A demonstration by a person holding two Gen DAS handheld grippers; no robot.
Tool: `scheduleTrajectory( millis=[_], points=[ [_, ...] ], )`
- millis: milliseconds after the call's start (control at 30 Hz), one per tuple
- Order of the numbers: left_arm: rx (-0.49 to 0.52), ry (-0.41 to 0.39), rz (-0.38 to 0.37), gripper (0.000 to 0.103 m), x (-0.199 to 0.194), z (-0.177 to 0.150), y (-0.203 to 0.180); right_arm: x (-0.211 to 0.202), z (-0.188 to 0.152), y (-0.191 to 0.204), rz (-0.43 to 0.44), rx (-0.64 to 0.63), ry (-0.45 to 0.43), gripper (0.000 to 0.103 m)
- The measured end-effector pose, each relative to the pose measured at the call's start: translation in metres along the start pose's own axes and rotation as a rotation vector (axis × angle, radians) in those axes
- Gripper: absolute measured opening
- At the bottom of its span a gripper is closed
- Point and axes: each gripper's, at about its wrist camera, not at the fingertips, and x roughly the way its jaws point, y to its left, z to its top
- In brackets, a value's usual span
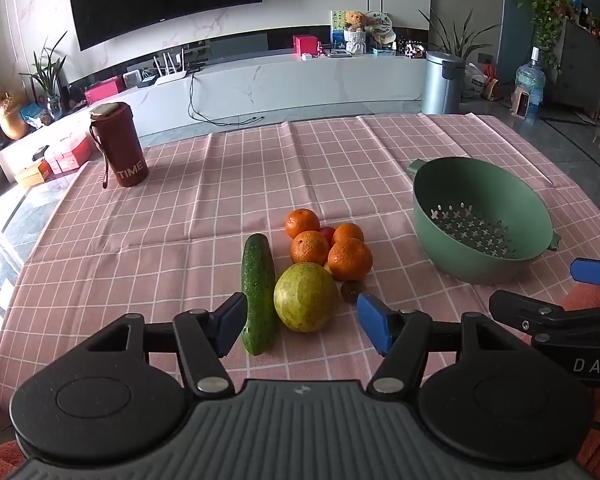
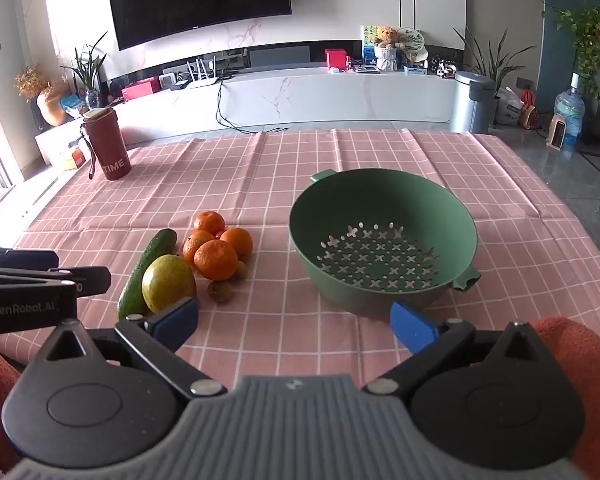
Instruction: Organize fruits
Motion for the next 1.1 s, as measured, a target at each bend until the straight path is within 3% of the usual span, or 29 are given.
scheduleTrajectory(
  millis=[1100],
  points=[
    [-0.022,-0.01,0.001,0.075,-0.0009,0.0027,0.0041,-0.0007,0.0014,0.001,-0.011,0.007,-0.008,0.098]
  ],
)
